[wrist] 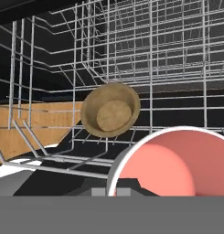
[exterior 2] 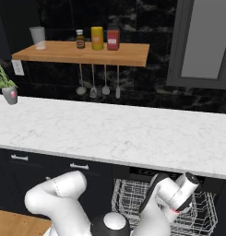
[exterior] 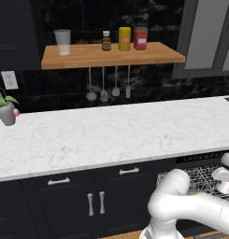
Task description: Pick up the cup and bowl from the counter, place them in the dishwasher, and close the dishwasher door.
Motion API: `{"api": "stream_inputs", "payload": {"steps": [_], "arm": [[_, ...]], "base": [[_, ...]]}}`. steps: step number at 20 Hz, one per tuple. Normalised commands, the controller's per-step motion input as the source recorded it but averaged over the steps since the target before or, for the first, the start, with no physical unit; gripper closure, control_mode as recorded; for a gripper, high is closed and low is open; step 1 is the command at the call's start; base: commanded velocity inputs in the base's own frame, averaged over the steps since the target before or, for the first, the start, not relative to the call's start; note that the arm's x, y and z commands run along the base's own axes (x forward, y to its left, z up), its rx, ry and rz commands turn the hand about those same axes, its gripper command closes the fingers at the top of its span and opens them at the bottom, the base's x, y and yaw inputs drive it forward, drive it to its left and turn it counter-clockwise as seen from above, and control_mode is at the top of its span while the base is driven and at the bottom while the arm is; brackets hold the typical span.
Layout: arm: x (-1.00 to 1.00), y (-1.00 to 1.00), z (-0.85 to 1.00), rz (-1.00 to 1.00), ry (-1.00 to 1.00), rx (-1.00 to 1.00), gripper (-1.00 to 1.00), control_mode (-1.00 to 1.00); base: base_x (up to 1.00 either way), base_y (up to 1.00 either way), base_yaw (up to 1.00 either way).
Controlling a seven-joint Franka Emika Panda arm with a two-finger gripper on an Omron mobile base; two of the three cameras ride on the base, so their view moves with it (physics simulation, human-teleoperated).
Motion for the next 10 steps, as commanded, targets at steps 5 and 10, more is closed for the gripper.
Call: {"api": "stream_inputs", "payload": {"steps": [5, 10], "arm": [[0.06, -0.02, 0.00, 0.00, -0.09, 0.01, 1.00, -1.00], [0.35, 0.00, -0.05, 0.00, -0.10, 0.05, 1.00, -1.00]], "base": [[0.00, 0.00, 0.00], [0.00, 0.00, 0.00]]}}
